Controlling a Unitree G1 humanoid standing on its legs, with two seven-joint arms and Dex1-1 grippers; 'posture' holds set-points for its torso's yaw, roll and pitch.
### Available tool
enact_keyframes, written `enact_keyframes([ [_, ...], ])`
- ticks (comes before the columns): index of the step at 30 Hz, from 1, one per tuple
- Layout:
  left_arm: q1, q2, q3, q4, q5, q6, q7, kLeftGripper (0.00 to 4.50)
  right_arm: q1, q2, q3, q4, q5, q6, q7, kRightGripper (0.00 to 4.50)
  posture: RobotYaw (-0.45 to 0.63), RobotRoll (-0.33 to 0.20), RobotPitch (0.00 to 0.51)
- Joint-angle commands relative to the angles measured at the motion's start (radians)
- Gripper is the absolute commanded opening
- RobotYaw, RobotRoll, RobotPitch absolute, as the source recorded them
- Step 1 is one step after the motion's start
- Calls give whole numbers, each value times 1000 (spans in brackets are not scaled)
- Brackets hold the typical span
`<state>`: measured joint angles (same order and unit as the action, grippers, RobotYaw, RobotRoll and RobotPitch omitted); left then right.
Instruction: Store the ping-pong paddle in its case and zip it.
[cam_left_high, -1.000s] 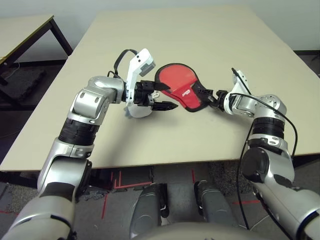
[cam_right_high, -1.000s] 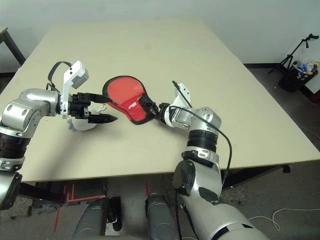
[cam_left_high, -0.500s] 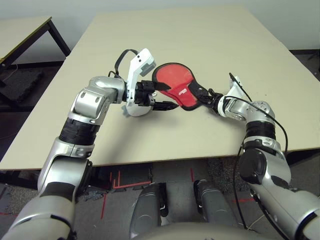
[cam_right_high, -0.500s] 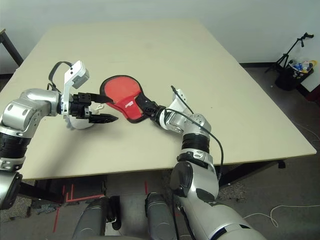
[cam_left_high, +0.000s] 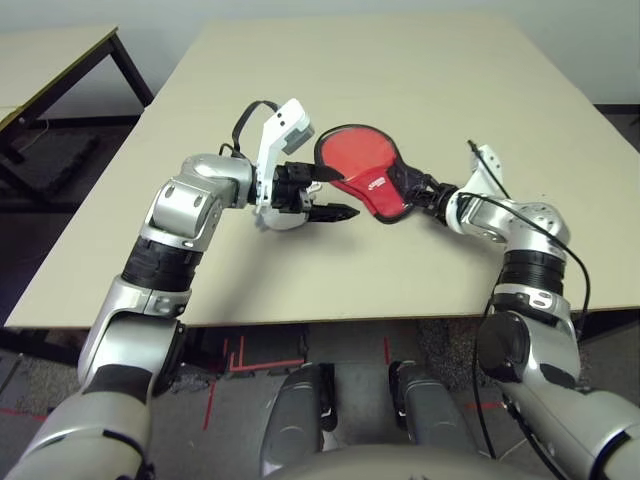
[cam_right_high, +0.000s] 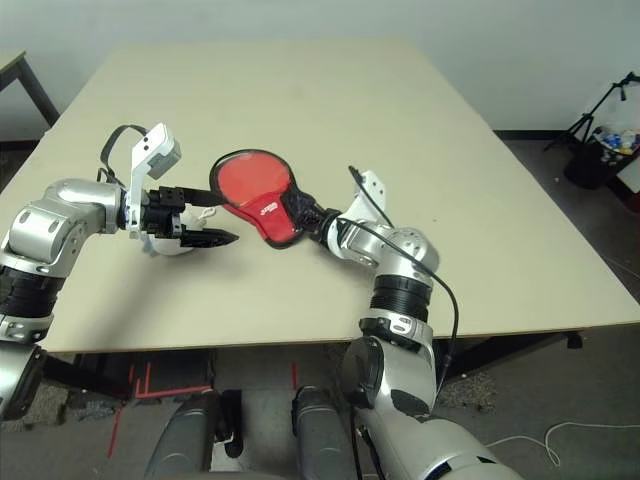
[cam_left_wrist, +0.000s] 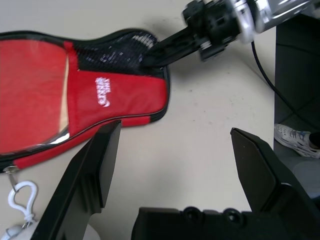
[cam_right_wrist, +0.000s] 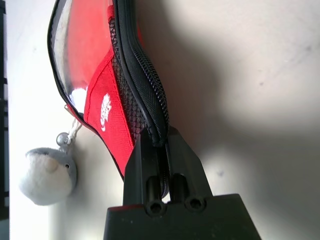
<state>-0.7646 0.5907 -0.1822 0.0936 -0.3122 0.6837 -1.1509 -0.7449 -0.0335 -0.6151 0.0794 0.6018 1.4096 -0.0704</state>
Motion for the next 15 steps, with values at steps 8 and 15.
enact_keyframes([
  [8, -4, -26, -33, 52, 16, -42, -8, 4500, 516, 98, 9, -653, 530, 205, -295, 22, -111, 0, 135],
  [15, -28, -42, -54, 94, 21, -70, -25, 4500, 863, -286, 279, -726, 1319, -252, -808, 22, -154, 0, 137],
])
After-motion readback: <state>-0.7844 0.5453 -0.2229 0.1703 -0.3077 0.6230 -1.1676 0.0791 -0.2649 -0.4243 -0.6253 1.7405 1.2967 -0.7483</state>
